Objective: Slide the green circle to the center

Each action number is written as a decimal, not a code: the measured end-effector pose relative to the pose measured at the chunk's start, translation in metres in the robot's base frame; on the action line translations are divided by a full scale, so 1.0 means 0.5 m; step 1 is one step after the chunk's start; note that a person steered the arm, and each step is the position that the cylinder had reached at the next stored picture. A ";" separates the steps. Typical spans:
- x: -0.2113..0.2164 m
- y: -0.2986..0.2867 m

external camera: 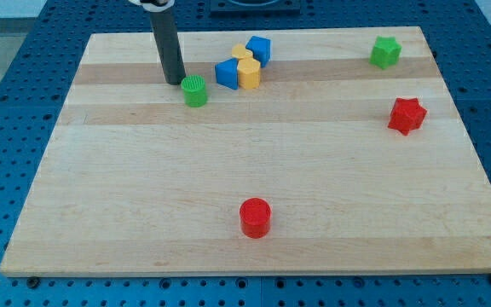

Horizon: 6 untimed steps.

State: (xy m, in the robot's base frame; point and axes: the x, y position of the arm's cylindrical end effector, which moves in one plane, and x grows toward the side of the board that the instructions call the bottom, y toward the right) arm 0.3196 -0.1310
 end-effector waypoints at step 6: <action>0.004 0.049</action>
State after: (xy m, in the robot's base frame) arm 0.3216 -0.1067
